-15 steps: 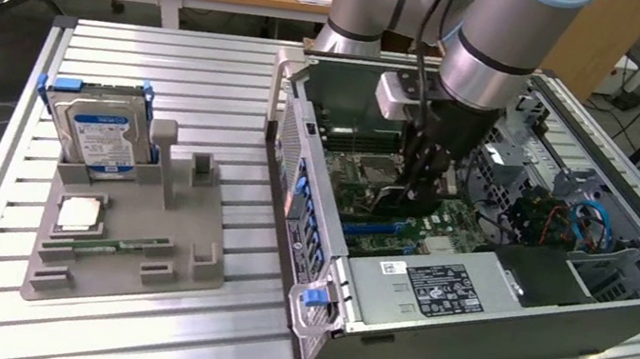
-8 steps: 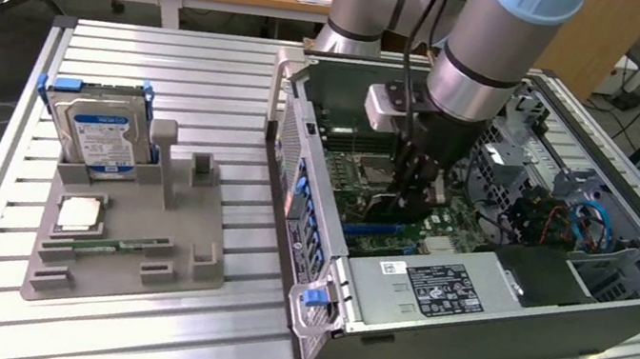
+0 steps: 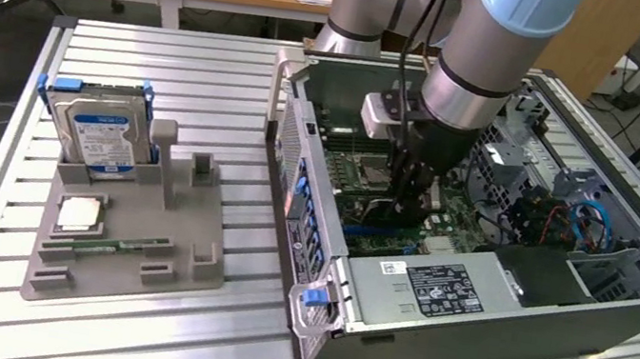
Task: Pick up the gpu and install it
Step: 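Insert the gpu into the slot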
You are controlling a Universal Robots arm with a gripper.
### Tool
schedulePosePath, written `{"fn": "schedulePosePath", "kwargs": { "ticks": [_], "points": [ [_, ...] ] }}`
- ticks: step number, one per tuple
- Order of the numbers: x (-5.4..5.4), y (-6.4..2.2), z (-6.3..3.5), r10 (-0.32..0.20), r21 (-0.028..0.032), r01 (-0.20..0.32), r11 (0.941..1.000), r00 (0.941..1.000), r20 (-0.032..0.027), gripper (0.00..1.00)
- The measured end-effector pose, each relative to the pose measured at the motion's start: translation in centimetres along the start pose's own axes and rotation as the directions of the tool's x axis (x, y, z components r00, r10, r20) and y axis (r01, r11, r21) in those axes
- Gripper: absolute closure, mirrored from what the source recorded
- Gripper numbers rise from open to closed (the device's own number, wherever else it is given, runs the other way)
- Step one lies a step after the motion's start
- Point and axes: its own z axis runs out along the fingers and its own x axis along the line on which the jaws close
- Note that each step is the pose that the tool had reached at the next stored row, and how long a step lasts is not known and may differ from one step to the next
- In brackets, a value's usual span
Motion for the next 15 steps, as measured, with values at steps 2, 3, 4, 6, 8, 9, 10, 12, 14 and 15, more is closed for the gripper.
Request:
{"fn": "schedulePosePath", "kwargs": {
  "ticks": [2,3,4,6,8,9,10,12,14,15],
  "points": [
    [0.00,0.00,0.01,0.000,0.0001,0.000,1.0000,1.0000,0.0001,0.74],
    [0.00,0.00,0.01,0.000,0.0001,0.000,1.0000,1.0000,0.0002,0.74],
    [0.00,0.01,0.01,0.000,0.0001,0.000,1.0000,1.0000,0.0001,0.74],
    [0.00,0.01,0.01,0.000,0.0001,0.000,1.0000,1.0000,0.0002,0.74],
    [-0.03,0.02,-0.49,0.000,-0.0005,0.000,1.0000,1.0000,0.0006,0.74],
    [-0.04,0.02,-0.80,0.000,-0.0007,0.000,1.0000,1.0000,0.0003,0.74],
    [-0.05,0.02,-0.93,0.000,-0.0015,0.000,1.0000,1.0000,0.0003,0.74],
    [-0.05,-0.01,-0.89,0.000,-0.0007,0.000,1.0000,1.0000,0.0005,0.74],
    [-0.04,-0.05,-0.83,0.000,0.0022,0.000,1.0000,1.0000,0.0004,0.74],
    [-0.05,-0.08,-0.79,-0.001,0.0044,0.001,1.0000,1.0000,0.0005,0.74]
  ]
}}
